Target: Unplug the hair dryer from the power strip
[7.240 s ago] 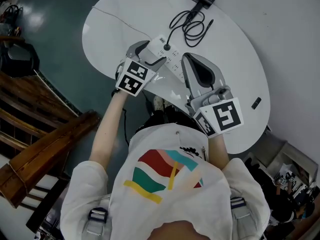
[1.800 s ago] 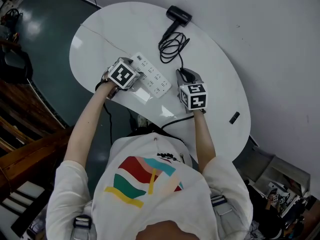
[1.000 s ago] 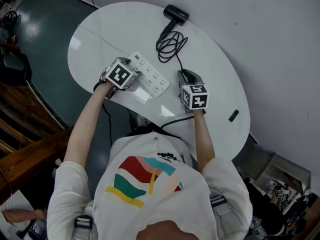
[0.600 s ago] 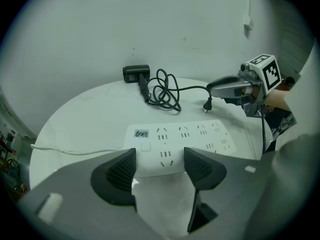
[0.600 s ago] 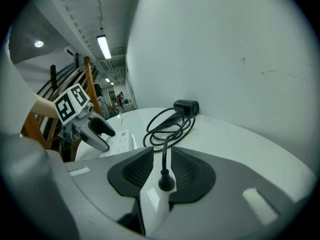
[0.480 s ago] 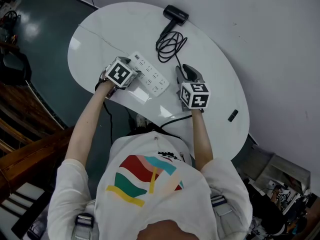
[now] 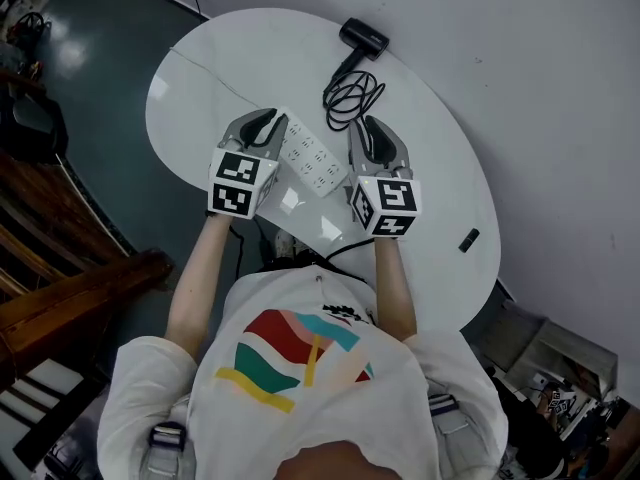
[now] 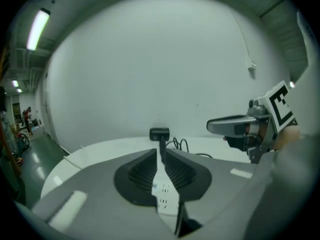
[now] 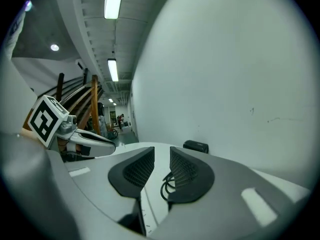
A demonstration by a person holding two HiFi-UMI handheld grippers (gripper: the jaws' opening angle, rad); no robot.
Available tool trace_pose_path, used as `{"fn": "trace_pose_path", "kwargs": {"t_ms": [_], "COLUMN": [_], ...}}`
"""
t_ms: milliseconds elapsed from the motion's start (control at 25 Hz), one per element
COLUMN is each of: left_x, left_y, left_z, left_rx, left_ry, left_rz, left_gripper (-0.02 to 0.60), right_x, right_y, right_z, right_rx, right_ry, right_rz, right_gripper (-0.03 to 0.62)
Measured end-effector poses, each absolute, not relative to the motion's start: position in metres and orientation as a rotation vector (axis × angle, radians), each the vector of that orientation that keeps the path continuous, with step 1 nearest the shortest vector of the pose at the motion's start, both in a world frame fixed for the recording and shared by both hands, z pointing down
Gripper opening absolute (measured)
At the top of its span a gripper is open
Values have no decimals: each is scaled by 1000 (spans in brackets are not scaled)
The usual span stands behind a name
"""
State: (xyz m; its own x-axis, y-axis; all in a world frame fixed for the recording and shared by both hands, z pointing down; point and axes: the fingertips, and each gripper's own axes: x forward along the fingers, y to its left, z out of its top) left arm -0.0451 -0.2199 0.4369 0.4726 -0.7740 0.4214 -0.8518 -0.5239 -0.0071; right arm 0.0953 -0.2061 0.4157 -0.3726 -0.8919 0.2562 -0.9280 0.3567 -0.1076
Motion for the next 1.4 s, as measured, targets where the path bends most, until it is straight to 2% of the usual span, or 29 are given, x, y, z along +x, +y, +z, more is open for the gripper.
{"fn": "trace_pose_path", "kwargs": {"t_ms": [40,120,240,480,840,1400], "left_x": [-47,-51,-54,-74,-101,-103], "left_y": [-215,-202,-180,-159,-155,-157], "left_z": [422,391,362,345,337,334], "left_rx": [2530,2571,2614,2510,2444,2457], "left_ry": [-1466,-1570,-1655,-1764,-1864,-1878], "left_rz": [473,311,155,-26,-70,-70], "left_gripper": [27,2,0,0,0,0], "right_x": [87,68,42,18,12,8], "right_y": [-203,-195,-182,-162,-157,-158], "right_z": [405,385,360,357,360,357], "right_rx": [1655,1623,1584,1562,1537,1526], "right_ry": [-2484,-2535,-2592,-2604,-2605,-2609], "right_rz": [312,223,97,21,19,-14], "right_gripper": [95,89,77,12,12,12]}}
